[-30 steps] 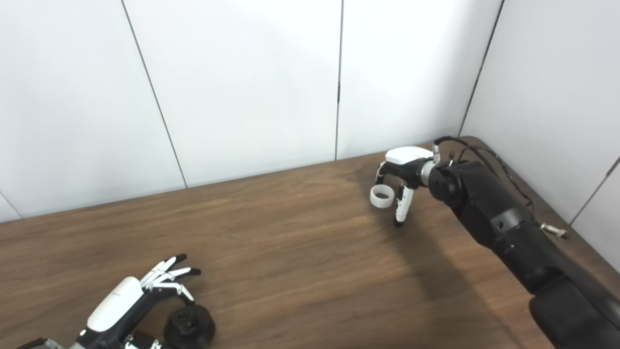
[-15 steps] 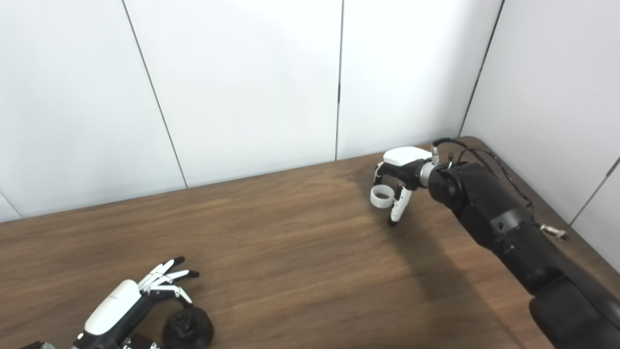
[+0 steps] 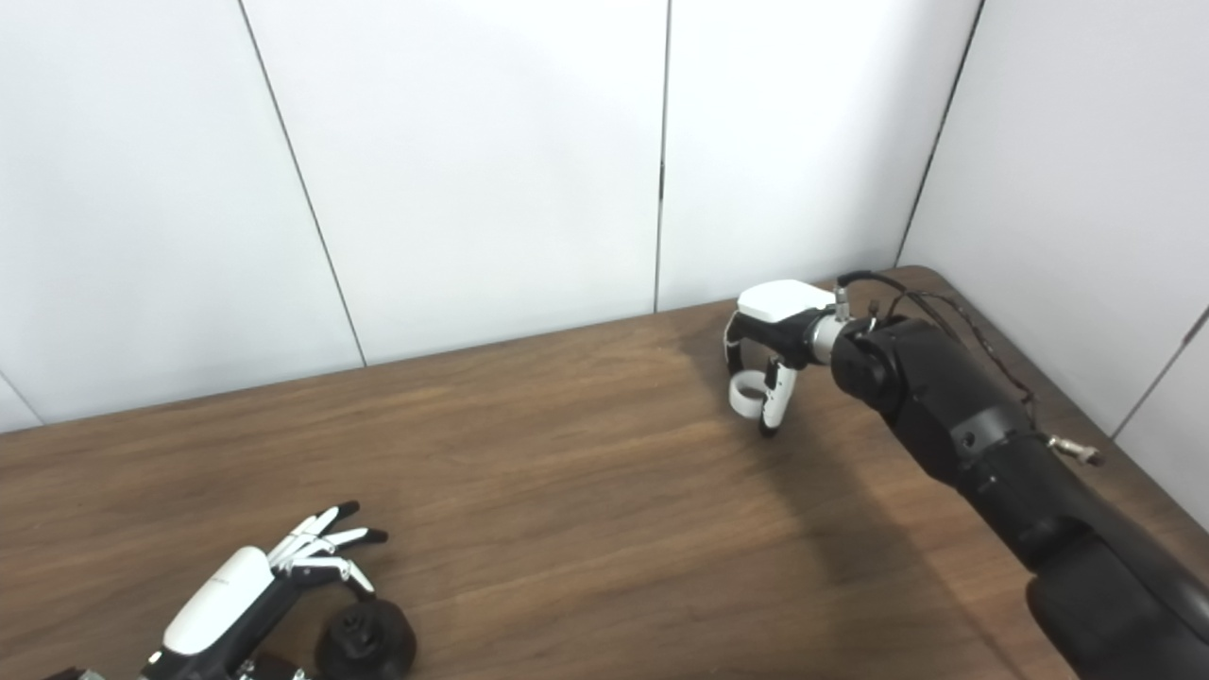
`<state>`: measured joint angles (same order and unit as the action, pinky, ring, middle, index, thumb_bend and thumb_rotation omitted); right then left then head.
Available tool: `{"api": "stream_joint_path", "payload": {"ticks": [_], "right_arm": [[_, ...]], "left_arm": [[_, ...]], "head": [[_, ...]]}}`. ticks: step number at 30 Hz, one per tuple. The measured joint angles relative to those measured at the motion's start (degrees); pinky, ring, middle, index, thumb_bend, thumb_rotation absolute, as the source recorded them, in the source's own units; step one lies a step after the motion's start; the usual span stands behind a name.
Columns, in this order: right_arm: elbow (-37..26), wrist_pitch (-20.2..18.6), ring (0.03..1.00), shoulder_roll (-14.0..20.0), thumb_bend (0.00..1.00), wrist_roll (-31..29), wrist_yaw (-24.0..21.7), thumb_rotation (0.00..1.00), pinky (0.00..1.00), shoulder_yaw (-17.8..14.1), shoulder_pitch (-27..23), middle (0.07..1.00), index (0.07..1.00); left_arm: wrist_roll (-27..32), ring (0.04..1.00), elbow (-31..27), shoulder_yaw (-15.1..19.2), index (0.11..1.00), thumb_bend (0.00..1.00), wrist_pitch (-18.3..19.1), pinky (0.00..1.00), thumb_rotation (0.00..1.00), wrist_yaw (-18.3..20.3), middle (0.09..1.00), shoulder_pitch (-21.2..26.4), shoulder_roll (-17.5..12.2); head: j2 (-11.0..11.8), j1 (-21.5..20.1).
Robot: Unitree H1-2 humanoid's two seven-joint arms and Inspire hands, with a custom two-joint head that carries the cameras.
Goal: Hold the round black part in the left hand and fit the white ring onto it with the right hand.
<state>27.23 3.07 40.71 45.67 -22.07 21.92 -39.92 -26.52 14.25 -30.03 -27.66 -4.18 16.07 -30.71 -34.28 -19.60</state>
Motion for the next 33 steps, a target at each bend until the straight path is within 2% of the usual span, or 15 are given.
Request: {"api": "stream_joint_path", "payload": {"ticks": [22, 33], "right_arm": [[-1.4, 0.2, 1.0, -0.4, 0.53, -0.1, 0.4, 0.14, 1.0, -0.2, 0.0, 0.826, 0.482], [-8.4, 1.7, 1.0, -0.6, 0.53, -1.2, -1.3, 0.14, 1.0, -0.4, 0.1, 0.837, 0.48]], "left_arm": [[1.1, 1.0, -0.7, 2.0, 0.481, 0.52, -0.1, 1.0, 0.06, 2.2, 0.859, -1.2, 0.0], [1.2, 1.0, -0.6, 1.8, 0.481, 0.52, -0.1, 1.0, 0.06, 2.2, 0.858, -1.1, 0.0]], "head": [[0.3, -0.3], [0.4, -0.1]]}}
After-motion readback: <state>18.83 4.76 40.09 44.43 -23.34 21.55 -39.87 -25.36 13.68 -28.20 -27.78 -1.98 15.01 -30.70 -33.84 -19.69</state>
